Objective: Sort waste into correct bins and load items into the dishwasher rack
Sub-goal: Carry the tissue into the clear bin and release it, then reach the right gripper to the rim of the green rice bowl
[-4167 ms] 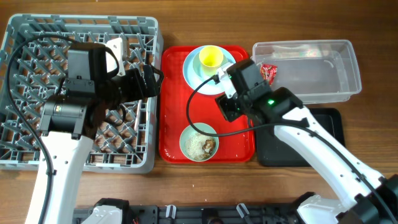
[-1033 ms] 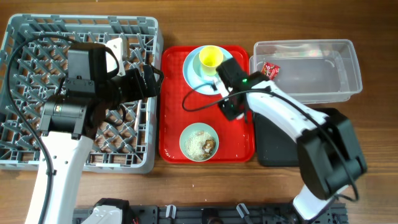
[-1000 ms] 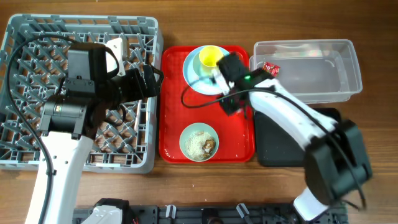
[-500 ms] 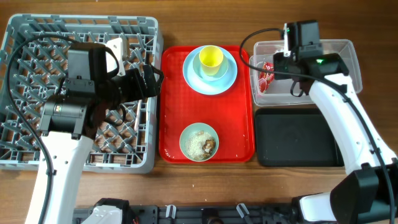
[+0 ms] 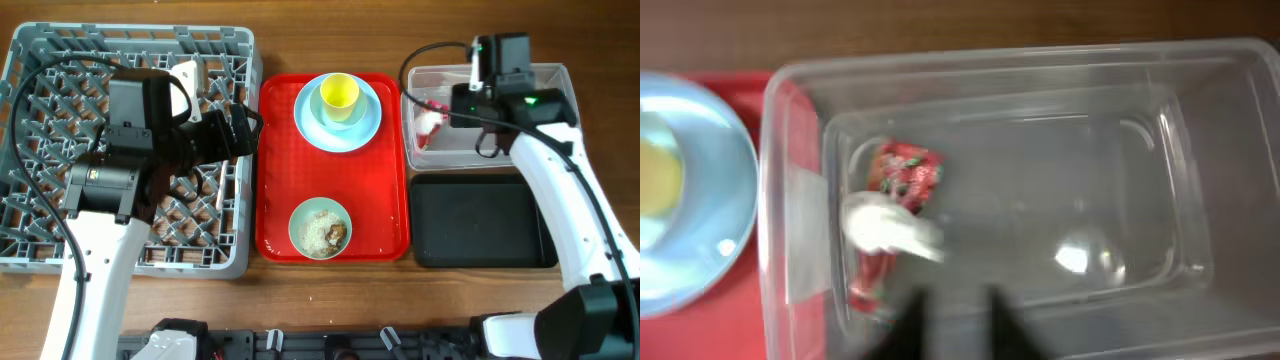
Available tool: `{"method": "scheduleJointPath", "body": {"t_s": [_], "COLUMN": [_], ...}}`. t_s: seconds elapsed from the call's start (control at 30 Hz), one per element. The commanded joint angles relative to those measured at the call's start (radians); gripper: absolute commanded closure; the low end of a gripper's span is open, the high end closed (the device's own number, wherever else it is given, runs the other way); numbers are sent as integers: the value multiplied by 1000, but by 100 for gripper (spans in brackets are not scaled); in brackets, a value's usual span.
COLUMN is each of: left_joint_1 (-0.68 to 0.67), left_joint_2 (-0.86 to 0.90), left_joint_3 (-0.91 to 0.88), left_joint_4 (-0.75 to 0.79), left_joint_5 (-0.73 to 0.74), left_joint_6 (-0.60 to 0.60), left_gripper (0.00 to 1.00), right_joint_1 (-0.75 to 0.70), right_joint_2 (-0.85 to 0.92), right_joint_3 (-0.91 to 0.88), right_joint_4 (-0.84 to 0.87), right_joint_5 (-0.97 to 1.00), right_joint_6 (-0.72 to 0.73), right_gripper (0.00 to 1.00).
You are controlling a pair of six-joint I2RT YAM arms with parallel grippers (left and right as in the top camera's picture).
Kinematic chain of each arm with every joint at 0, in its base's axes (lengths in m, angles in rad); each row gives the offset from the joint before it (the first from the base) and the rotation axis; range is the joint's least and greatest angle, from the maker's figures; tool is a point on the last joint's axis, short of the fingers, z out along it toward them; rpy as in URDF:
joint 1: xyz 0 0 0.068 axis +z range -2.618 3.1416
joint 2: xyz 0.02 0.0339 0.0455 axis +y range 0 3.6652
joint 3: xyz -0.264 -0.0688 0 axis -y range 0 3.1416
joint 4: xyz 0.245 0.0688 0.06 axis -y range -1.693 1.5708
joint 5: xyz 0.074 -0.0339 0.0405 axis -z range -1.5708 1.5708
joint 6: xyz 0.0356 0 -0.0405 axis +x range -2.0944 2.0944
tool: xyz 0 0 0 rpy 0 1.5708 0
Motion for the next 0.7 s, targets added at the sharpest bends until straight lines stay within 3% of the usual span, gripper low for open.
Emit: {"method": "scheduleJointPath", "body": {"t_s": [0.0, 0.03, 0.07, 0.13, 0.23, 0.3, 0.5, 0.57, 0.63, 0.67], "left_joint_1": [5, 5, 5, 5, 5, 5, 5, 5, 5, 5], "left_joint_2": [-5, -5, -5, -5, -5, -5, -5, -5, -5, -5], "left_joint_3": [13, 13, 13, 13, 13, 13, 13, 13, 13, 13], "left_joint_4": [3, 3, 2, 3, 3, 3, 3, 3, 3, 3], "left_joint_5": [11, 11, 11, 11, 11, 11, 11, 11, 11, 11], "left_joint_6": [-5, -5, -5, -5, -5, -5, -5, -5, -5, -5], "left_gripper": [0, 0, 0, 0, 0, 0, 0, 0, 0, 0], "right_joint_1": [-101, -126, -147, -182, -218, -225, -225, -225, -225, -216], "right_joint_2": [-7, -7, -8, -13, -63, -103, -120, -120, -120, -120], "right_joint_3": [-6, -6, -6, -6, -5, -5, -5, -5, -6, -10], "right_joint_4": [13, 8, 2, -7, -25, -29, -29, -57, -124, -158], "right_joint_5": [-181, -248, -300, -384, -399, -353, -306, -396, -610, -735], "right_joint_6": [75, 72, 72, 73, 52, 45, 51, 95, 103, 103], "right_gripper": [80, 39, 27, 15, 10, 1, 0, 0, 0, 16]}}
